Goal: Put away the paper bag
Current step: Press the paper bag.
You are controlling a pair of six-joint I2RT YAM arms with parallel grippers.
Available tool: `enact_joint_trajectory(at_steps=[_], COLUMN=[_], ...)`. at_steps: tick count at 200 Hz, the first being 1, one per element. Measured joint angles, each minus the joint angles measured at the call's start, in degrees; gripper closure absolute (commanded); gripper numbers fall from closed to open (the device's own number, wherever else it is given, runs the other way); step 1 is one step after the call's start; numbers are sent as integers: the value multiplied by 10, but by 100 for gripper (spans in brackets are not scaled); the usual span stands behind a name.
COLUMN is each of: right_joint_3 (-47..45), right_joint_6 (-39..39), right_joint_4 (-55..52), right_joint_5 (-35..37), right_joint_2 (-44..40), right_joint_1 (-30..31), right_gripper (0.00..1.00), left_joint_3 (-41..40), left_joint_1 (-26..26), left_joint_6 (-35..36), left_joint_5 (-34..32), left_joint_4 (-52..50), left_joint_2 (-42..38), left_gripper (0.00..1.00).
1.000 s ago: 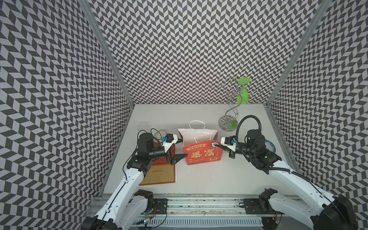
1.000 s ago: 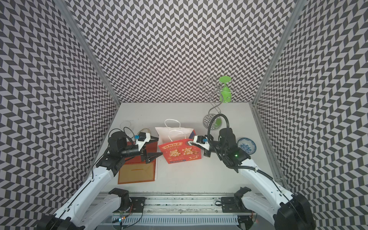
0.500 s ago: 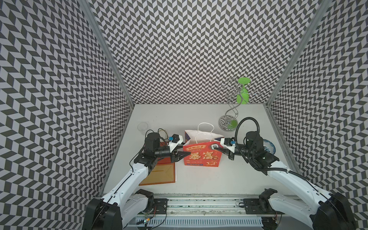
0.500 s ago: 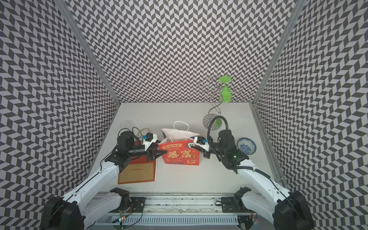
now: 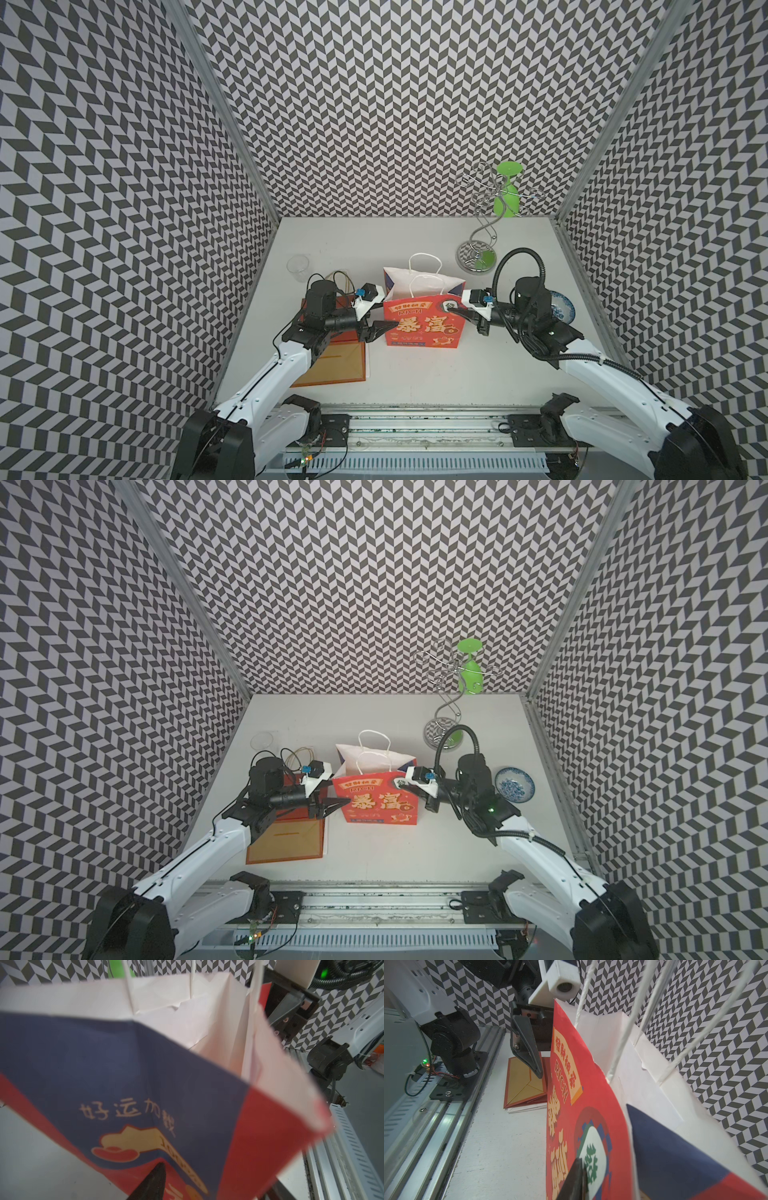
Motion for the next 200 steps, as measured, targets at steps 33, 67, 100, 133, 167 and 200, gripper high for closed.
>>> enact_joint_trajectory(at_steps=[33,67,100,133,167,200], right_joint_3=[-4,-7,-7,-12,-13,-29], right_joint_6=[9,24,14,8,20,29], right_joint_4=[1,-14,-61,-82,-75,-41], right_joint_5=[6,59,100,115,88,64], right_joint_2=[0,-24,-65,-63,-37,-27], right_joint_1=[0,0,0,0,0,0], right_gripper=[67,58,46,54,63,75], left_joint_3=[-8,-8,-8,-9,-12,-13], left_joint_1=[0,0,0,0,-2,-9], left_joint_6=[-1,2,2,2,-2,-7], left_joint_5=[-8,-7,-4,-3,2,2], left_joint_4=[1,1,1,1,7,12], left_joint_2=[0,1,7,8,14,32], left_gripper=[53,51,50,55,64,68])
